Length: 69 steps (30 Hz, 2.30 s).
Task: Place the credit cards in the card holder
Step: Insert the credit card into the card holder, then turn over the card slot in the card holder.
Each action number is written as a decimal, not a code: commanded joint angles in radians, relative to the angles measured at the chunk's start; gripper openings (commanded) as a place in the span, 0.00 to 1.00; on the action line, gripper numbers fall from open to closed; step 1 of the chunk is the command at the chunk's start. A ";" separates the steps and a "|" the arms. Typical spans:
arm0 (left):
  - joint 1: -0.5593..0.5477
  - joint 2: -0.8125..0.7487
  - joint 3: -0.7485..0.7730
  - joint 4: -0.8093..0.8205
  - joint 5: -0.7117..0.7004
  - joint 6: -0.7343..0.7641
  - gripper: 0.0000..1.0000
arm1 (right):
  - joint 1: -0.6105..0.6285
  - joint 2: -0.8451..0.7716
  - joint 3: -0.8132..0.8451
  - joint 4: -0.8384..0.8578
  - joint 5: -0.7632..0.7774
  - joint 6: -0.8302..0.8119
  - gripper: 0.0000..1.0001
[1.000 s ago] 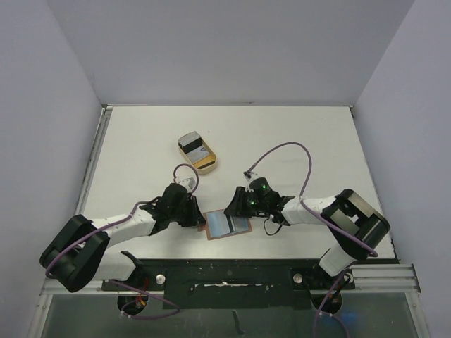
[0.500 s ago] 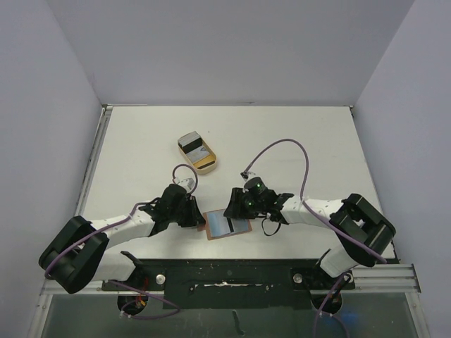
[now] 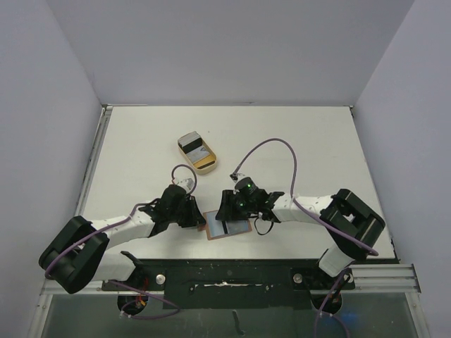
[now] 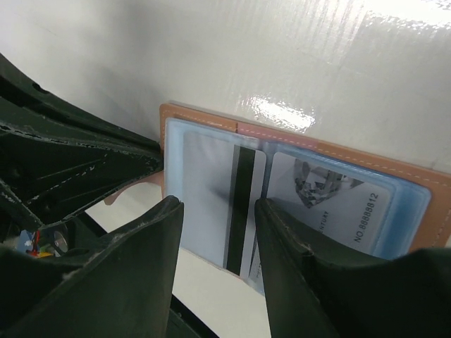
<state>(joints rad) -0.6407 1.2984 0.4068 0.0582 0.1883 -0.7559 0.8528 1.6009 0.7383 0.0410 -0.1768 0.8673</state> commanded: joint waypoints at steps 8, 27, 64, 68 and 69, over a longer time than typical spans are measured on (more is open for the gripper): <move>-0.008 -0.026 -0.019 0.065 0.011 -0.039 0.08 | 0.019 0.033 0.016 0.015 -0.056 -0.019 0.46; -0.016 -0.024 0.001 0.082 0.011 -0.017 0.08 | -0.019 -0.174 0.000 -0.177 0.091 -0.057 0.54; -0.030 0.016 0.000 0.128 0.017 -0.026 0.09 | -0.066 -0.182 -0.098 -0.037 -0.007 0.001 0.60; -0.032 0.009 -0.005 0.127 0.009 -0.030 0.09 | -0.069 -0.216 -0.109 -0.017 -0.031 0.004 0.59; -0.033 0.009 -0.005 0.126 0.008 -0.033 0.09 | -0.069 -0.222 -0.111 -0.014 -0.036 0.004 0.59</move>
<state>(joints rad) -0.6632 1.3067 0.3840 0.1261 0.1970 -0.7811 0.7822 1.4345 0.6395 -0.0422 -0.1619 0.8570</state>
